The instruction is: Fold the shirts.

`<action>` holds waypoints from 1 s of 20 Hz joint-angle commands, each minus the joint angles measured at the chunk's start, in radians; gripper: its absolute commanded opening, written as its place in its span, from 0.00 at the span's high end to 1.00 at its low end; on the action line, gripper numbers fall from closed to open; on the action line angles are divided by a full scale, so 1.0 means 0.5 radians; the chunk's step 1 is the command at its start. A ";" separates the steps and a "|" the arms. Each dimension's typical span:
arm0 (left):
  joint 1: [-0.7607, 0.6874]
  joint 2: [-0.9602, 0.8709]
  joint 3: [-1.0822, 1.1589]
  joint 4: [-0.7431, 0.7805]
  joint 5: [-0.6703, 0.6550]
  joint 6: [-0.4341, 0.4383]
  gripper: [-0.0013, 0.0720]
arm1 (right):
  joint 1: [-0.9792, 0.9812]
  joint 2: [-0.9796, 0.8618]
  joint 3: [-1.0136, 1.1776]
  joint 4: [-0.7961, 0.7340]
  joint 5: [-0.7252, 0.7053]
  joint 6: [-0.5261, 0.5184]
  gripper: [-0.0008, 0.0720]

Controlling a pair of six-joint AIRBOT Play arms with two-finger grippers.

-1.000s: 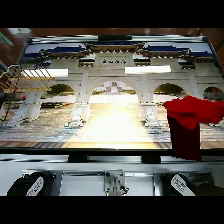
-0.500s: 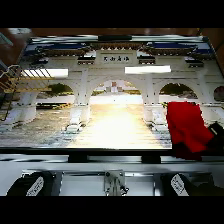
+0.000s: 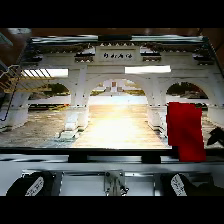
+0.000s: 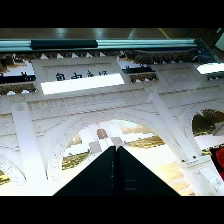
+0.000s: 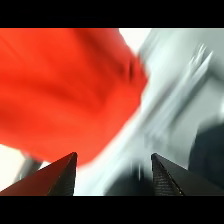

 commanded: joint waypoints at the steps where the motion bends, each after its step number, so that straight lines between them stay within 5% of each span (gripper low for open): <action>1: -0.027 -0.170 -0.018 0.039 -0.048 0.000 0.94 | 0.066 0.004 0.426 0.018 -0.509 -0.230 0.20; 4: -0.266 -0.468 -0.053 0.533 -0.056 -0.015 0.94 | 0.508 -0.016 0.652 0.357 -1.289 -0.377 0.21; 6: -0.475 -0.727 -0.054 0.935 -0.207 -0.114 0.94 | 0.980 -0.124 0.680 0.379 -1.434 -0.373 0.21; 9: -0.771 -1.096 -0.065 1.321 -0.480 -0.282 0.94 | 1.666 -0.480 0.684 0.180 -1.155 -0.142 0.21; 12: -0.963 -1.217 -0.165 1.516 -0.466 -0.419 0.94 | 1.944 -0.877 0.852 0.164 -0.633 -0.317 0.21; 13: -0.997 -1.207 -0.210 1.514 -0.436 -0.445 0.89 | 1.962 -0.958 0.926 0.161 -0.528 -0.356 0.21; 15: -1.041 -1.186 -0.287 1.511 -0.349 -0.497 0.55 | 1.942 -1.016 1.021 0.162 -0.539 -0.359 0.21; 20: -1.050 -1.185 -0.317 1.509 -0.200 -0.537 0.51 | 1.929 -0.990 1.024 0.132 -0.613 -0.358 0.21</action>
